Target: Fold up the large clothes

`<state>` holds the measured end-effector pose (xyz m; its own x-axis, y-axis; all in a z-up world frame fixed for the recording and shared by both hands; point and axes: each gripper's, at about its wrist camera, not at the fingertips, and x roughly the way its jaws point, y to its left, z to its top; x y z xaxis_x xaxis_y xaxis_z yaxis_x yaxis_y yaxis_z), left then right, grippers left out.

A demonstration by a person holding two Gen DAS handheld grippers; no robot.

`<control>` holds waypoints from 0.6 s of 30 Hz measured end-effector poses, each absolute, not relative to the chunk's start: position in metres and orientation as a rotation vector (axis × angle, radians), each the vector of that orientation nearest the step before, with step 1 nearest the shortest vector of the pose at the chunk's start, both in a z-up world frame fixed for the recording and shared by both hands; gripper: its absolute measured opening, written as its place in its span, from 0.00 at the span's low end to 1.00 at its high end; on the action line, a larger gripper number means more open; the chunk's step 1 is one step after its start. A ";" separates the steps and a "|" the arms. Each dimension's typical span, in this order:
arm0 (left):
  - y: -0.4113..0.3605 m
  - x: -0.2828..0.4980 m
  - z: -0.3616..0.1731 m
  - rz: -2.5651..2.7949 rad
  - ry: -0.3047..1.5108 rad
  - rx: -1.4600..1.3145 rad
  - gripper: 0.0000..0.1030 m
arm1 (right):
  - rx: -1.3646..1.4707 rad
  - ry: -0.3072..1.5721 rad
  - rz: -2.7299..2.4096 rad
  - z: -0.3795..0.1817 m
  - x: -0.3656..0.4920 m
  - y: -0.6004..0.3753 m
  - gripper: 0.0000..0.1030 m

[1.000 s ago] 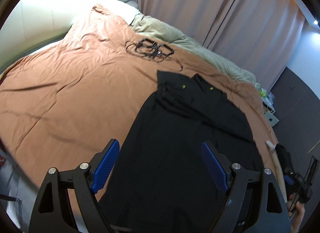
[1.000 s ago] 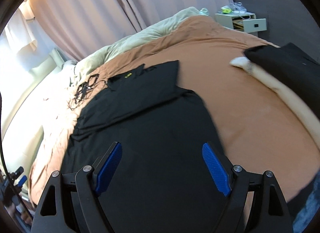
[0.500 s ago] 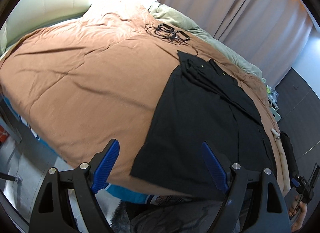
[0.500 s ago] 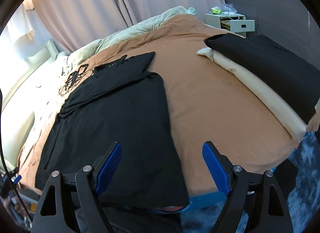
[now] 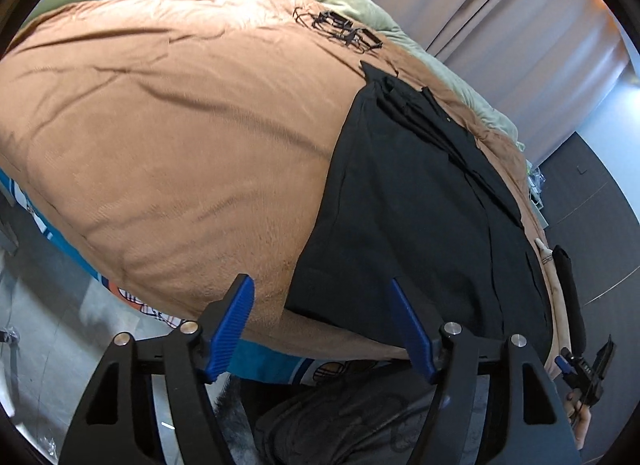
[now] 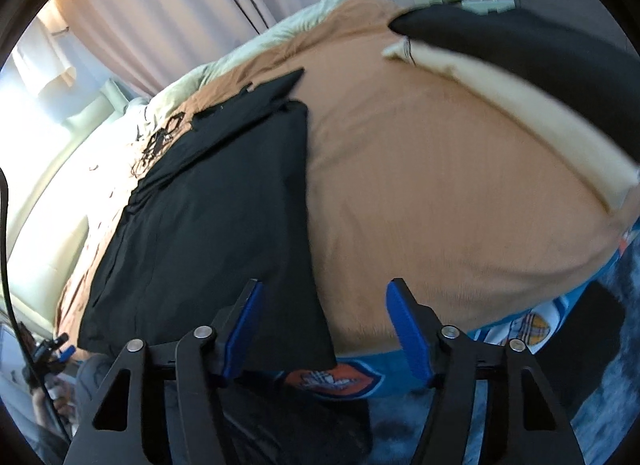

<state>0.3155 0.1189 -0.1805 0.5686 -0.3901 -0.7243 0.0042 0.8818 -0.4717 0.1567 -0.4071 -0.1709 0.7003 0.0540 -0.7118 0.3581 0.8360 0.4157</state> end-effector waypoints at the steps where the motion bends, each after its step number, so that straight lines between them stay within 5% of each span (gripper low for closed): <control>1: 0.118 0.316 -0.184 -0.243 0.949 -0.452 0.67 | 0.572 0.790 -0.177 -0.176 0.156 -0.407 0.62; 12: 0.108 0.333 -0.195 -0.249 0.951 -0.499 0.51 | 0.690 0.760 -0.007 -0.215 0.165 -0.399 0.51; 18: 0.101 0.351 -0.195 -0.282 0.962 -0.511 0.51 | 0.766 0.738 0.077 -0.213 0.190 -0.409 0.49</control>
<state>0.3510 0.1013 -0.1954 0.5484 -0.4475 -0.7064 0.0054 0.8466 -0.5322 0.1903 -0.4095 -0.2134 0.7499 0.3200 -0.5790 0.1935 0.7308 0.6545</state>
